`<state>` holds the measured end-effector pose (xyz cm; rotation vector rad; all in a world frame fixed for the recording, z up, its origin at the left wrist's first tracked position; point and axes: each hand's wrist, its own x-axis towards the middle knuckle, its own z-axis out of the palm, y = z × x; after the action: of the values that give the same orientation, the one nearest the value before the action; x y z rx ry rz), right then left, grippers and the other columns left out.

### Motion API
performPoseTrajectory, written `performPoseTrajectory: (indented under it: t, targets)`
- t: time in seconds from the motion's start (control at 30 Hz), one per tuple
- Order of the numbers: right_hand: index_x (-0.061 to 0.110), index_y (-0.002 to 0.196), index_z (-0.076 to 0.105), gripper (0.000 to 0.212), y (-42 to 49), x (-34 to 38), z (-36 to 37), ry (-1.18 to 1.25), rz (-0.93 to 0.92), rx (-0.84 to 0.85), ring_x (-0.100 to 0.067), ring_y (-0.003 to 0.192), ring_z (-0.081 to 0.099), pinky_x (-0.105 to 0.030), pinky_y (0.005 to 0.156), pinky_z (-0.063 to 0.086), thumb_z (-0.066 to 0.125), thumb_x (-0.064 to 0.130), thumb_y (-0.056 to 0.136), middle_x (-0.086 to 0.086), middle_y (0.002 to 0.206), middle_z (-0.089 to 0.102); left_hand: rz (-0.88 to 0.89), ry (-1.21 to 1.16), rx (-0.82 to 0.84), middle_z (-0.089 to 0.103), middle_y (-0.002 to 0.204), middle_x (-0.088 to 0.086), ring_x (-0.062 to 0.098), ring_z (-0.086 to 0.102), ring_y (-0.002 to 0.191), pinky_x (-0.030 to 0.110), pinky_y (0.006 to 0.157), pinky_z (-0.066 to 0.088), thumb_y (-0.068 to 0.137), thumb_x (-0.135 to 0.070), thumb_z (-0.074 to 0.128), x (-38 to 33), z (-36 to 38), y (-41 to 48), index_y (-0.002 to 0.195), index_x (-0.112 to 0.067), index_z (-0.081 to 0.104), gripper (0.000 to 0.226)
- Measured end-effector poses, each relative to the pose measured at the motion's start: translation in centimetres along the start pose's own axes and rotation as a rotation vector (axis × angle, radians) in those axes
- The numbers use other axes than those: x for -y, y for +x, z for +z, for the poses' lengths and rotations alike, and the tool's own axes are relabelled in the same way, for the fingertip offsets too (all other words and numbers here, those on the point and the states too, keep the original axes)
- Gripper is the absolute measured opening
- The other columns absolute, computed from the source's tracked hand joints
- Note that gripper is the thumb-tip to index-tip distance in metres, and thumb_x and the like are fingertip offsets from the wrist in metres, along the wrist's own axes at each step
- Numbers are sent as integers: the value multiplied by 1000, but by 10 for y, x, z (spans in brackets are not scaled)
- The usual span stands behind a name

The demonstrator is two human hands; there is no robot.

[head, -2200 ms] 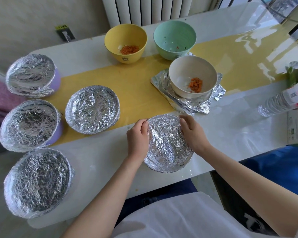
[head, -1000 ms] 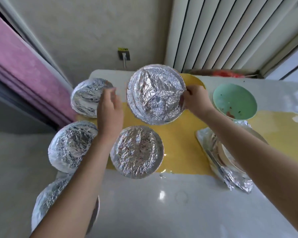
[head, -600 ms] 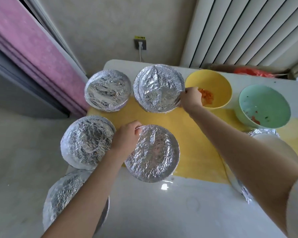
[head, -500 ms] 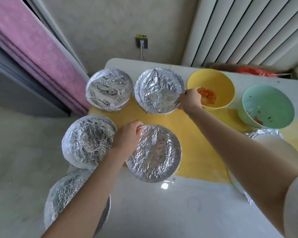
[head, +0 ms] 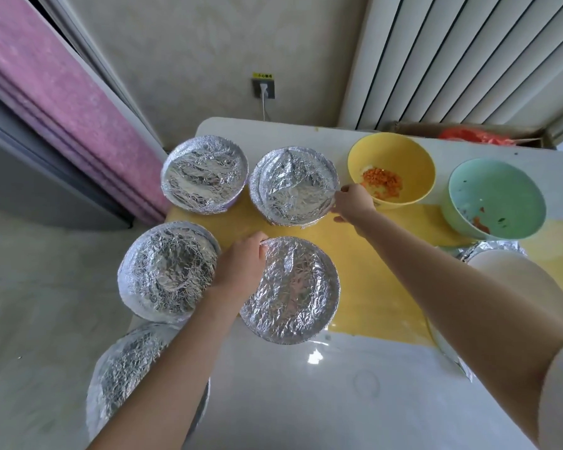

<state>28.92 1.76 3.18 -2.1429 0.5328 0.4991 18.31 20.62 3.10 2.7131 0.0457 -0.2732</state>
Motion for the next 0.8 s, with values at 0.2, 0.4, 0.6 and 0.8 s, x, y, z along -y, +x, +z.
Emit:
performPoseTrajectory:
  t: [0.2, 0.4, 0.6, 0.8]
  targets:
    - [6, 131, 43, 34, -34, -21, -28, -101, -289, -119, -28, 97, 61, -41, 81, 51, 37, 13, 98, -14, 114, 63, 123, 77, -118, 55, 124, 4, 21, 51, 110, 33, 92, 44, 93, -9, 48, -23, 2, -9, 127, -11, 49, 34]
    - [0, 119, 50, 29, -79, -90, -81, -389, -672, -406, -32, 102, 54, -41, 89, 45, 48, 2, 91, -16, 108, 58, 502, 47, -265, 61, 105, 7, 25, 54, 98, 34, 88, 38, 80, -3, 54, -76, 35, -23, 104, -11, 62, 27]
    - [-2, 131, 41, 45, -100, -174, -124, -556, -393, -513, -41, 123, 37, -48, 105, 29, 51, 6, 87, -24, 131, 43, 727, 120, -18, 62, 93, 3, 22, 59, 83, 28, 73, 45, 58, -1, 71, -118, 97, -57, 96, -16, 66, 42]
    - [2, 146, 14, 66, -107, -232, -151, -532, 125, -497, -41, 142, 3, -53, 114, 4, 47, 14, 89, -19, 155, 9, 585, 395, 379, 12, 155, 11, 30, 16, 141, 40, 113, 17, 93, -10, 44, -119, 145, -77, 142, -14, 27, 52]
